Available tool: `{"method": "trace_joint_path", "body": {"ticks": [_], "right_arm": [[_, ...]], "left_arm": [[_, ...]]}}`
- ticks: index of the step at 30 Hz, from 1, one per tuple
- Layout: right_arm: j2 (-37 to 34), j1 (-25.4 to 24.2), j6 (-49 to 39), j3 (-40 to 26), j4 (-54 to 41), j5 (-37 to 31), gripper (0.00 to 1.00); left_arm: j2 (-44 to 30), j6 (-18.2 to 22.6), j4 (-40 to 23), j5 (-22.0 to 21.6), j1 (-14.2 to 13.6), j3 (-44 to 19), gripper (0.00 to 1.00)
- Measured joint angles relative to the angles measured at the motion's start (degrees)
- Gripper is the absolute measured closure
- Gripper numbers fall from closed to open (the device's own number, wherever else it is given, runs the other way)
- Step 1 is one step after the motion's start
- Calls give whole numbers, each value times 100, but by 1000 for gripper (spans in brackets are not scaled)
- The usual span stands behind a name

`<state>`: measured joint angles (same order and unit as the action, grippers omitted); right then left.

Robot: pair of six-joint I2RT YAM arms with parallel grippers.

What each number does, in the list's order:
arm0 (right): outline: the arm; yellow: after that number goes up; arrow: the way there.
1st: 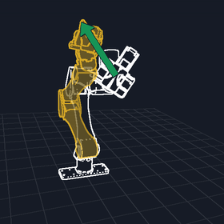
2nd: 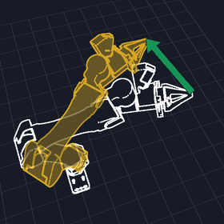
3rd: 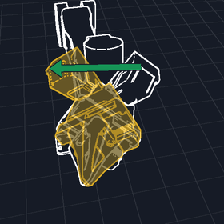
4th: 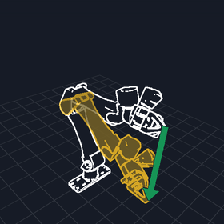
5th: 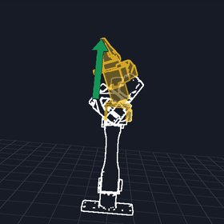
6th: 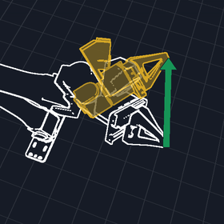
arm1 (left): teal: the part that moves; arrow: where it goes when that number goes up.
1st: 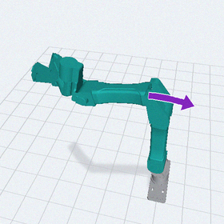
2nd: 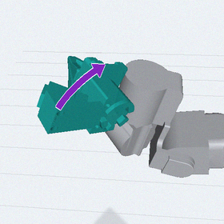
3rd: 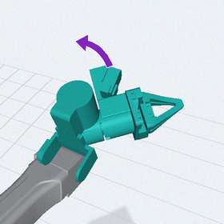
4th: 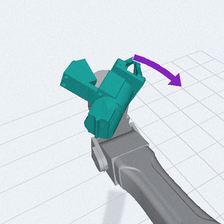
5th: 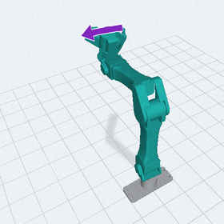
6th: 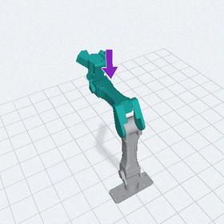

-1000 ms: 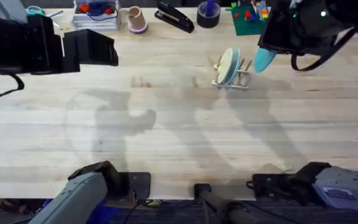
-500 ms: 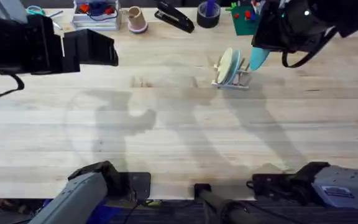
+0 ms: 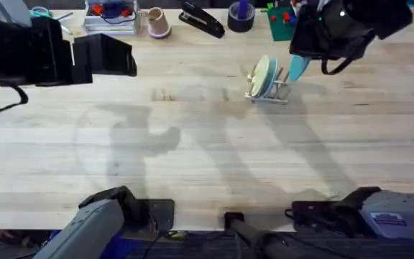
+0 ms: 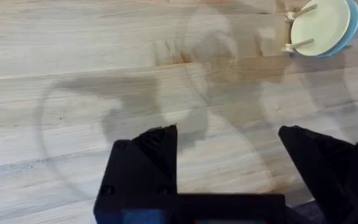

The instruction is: Pick up the plates from the table one by one and place each into a slot on the dish rack.

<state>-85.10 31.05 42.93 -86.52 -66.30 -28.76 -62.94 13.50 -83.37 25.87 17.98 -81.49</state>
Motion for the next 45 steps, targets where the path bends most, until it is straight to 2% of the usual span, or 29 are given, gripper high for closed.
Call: {"method": "trace_joint_path", "body": {"ticks": [45], "right_arm": [[-734, -151, -295, 0, 393, 3, 972]], "left_arm": [[0, 0, 0, 0, 0, 1, 6]]}}
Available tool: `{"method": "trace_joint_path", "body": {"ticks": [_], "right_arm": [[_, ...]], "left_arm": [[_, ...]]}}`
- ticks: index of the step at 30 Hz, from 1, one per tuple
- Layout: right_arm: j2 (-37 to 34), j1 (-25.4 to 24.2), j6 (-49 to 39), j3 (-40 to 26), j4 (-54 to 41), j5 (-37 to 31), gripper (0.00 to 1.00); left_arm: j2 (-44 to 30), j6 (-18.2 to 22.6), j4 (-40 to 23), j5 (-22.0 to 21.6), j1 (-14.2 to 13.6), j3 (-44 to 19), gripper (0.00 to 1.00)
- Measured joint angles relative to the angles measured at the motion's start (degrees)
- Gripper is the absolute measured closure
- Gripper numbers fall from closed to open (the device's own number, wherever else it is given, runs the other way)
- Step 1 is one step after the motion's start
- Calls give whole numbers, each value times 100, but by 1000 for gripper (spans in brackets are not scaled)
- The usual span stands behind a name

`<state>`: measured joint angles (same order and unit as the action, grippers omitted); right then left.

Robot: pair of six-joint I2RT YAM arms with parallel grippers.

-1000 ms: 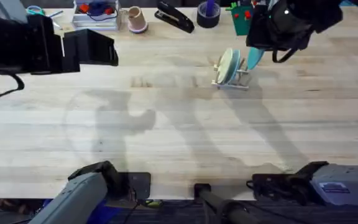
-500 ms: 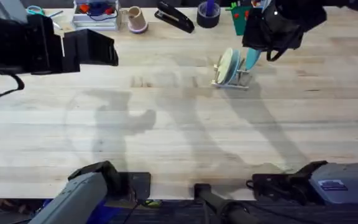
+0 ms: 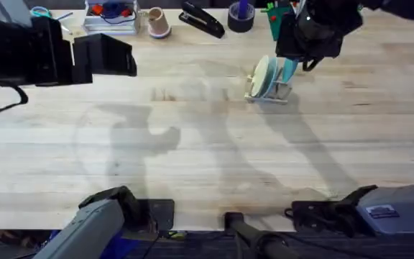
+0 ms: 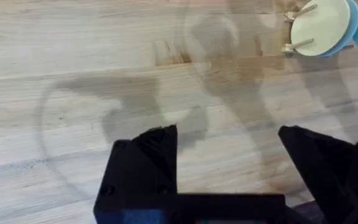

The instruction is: Pick up the plates from the table one by one and place each into a slot on the dish rack.

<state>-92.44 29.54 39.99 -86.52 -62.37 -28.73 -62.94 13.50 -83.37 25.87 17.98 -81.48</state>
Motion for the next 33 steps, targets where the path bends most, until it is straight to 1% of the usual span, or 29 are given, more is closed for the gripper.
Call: {"method": "trace_joint_path", "body": {"ticks": [16, 24, 33], "right_arm": [[-81, -11, -143, 10, 122, 0, 972], [-81, -20, -254, 318, 497, 174, 973], [-81, -98, -278, 503, 574, 219, 973]], "left_arm": [[0, 0, 0, 0, 0, -1, 6], [0, 0, 0, 0, 0, 1, 6], [0, 0, 0, 0, 0, -1, 6]]}}
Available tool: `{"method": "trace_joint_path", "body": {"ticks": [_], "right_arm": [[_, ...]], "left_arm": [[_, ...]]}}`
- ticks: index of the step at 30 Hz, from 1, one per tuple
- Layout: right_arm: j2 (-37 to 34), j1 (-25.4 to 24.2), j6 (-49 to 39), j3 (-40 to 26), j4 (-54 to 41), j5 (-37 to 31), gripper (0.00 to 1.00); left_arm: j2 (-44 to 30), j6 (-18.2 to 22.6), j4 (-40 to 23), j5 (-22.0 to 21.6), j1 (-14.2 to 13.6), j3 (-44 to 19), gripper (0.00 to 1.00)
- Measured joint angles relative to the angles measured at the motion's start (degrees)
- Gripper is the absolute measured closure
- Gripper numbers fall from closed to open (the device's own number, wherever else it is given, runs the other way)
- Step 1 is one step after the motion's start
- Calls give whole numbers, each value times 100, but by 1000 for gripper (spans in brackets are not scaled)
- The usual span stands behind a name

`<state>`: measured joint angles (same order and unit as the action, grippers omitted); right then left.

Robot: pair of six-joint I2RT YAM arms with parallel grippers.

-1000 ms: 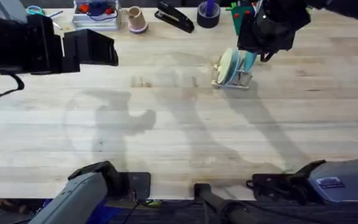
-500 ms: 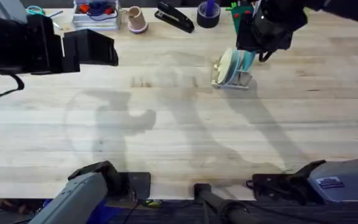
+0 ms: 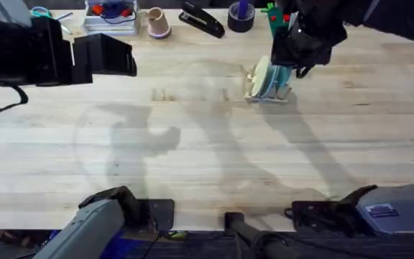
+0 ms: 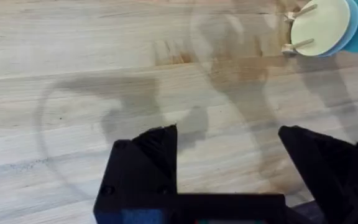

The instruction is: Pick up the plates from the table one by one and place each into a slot on the dish rack.

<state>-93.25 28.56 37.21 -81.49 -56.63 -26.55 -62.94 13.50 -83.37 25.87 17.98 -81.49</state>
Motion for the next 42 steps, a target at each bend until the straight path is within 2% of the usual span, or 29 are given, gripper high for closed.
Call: {"method": "trace_joint_path", "body": {"ticks": [10, 42], "right_arm": [[0, -31, -2, 300, 315, 209, 973], [-37, -99, -127, 314, 518, 386, 973]], "left_arm": [[0, 0, 0, -1, 0, 0, 6], [0, 0, 0, 0, 0, 2, 6]]}}
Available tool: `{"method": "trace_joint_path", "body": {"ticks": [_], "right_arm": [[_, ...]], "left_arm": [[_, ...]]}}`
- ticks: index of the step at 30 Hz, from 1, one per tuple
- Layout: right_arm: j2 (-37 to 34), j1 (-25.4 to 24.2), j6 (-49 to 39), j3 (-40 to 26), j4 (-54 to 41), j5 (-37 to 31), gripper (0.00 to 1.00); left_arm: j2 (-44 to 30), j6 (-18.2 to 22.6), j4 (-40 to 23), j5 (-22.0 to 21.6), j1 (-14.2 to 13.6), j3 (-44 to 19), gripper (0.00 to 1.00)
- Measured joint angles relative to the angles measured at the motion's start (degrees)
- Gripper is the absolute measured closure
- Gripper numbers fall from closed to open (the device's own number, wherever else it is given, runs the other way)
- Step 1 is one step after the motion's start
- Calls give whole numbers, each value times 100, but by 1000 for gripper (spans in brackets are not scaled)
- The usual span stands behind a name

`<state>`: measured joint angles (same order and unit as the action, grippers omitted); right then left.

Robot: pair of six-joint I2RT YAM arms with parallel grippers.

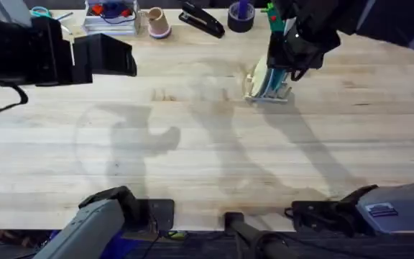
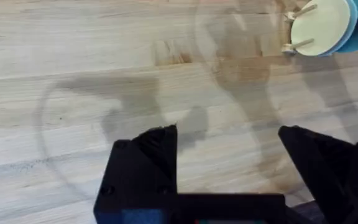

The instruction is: Pick up the plates from the table one by one and place each into a slot on the dish rack.

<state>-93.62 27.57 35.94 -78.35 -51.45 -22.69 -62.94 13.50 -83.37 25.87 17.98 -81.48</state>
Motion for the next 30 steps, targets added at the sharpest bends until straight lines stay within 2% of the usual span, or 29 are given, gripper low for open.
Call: {"method": "trace_joint_path", "body": {"ticks": [18, 30], "right_arm": [[-89, -17, 0, 11, 42, 132, 972], [-88, -17, 0, 11, 46, 154, 893]], "left_arm": [[0, 0, 0, 0, 0, -2, 7], [0, 0, 0, 0, 0, -1, 7]]}}
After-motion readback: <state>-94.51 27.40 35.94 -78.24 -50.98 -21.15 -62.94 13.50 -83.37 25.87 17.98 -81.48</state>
